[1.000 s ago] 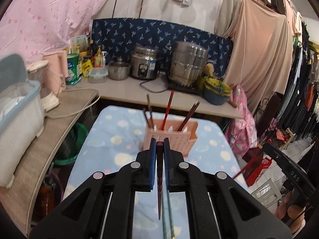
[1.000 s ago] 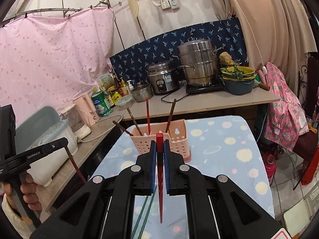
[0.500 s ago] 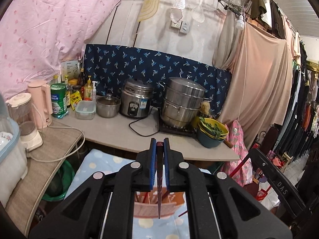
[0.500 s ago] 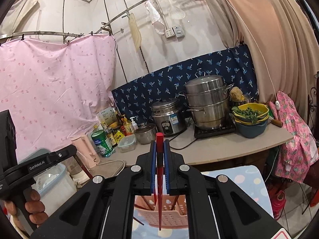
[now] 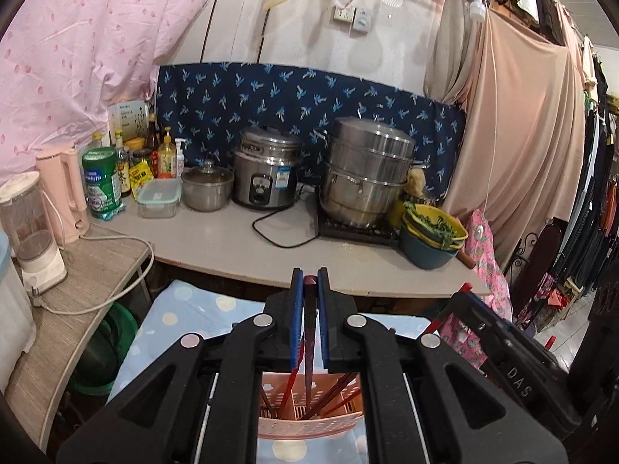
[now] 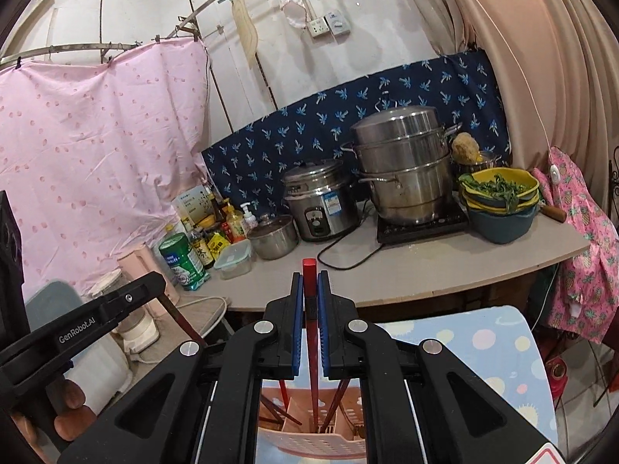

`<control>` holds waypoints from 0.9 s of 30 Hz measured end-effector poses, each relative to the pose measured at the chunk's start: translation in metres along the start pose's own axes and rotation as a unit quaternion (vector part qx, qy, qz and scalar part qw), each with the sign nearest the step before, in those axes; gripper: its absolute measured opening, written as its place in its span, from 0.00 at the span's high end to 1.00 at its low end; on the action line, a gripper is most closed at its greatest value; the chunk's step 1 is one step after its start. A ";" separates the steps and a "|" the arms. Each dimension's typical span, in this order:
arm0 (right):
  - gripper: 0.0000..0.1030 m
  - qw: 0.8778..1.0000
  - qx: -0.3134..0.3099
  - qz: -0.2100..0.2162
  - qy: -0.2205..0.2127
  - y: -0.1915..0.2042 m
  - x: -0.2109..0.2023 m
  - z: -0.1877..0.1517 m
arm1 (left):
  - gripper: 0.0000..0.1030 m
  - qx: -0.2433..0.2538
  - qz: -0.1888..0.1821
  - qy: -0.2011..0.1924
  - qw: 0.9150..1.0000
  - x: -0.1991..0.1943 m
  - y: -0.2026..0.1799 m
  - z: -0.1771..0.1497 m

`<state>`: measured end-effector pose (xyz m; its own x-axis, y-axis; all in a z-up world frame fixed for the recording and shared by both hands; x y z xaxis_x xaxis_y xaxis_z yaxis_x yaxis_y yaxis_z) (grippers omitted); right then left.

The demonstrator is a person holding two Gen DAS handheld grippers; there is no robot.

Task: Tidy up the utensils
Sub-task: 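Lift both held chopsticks and carry them above the pink holder, then open both tools to drop the chopsticks into the pink holder, then move both tools back over the two green chopsticks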

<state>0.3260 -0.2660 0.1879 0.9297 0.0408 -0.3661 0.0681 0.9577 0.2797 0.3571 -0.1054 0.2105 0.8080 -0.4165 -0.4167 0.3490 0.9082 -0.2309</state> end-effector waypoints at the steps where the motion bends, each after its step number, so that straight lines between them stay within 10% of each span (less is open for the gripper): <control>1: 0.93 1.000 0.000 -0.002 0.009 -0.002 0.005 -0.006 | 0.93 0.000 0.001 0.007 1.000 0.005 0.001 -0.005; 7: 0.91 0.999 0.001 -0.016 0.042 -0.012 0.024 -0.033 | 0.90 0.005 0.016 0.020 1.000 0.014 0.007 -0.020; 13: 0.76 0.999 0.003 -0.017 0.027 -0.012 0.010 -0.029 | 0.58 0.010 0.035 0.008 0.999 0.001 0.006 -0.023; 27: 0.59 0.999 -0.025 -0.021 0.010 0.008 -0.057 -0.049 | 0.57 0.051 0.071 0.035 0.996 -0.046 -0.005 -0.060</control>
<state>0.2559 -0.2471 0.1673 0.9187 0.0060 -0.3948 0.0878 0.9717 0.2192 0.2901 -0.0929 0.1779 0.8187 -0.2829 -0.4997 0.2834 0.9559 -0.0768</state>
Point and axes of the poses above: each gripper's, at about its wrist camera, not at the fingertips, and x roughly the way its jaws point, y to its left, z to its top, the point moved 5 cm from there along x, roughly the way its jaws point, and after that the axes turned 5 degrees about -z, right-handed, at the moved point
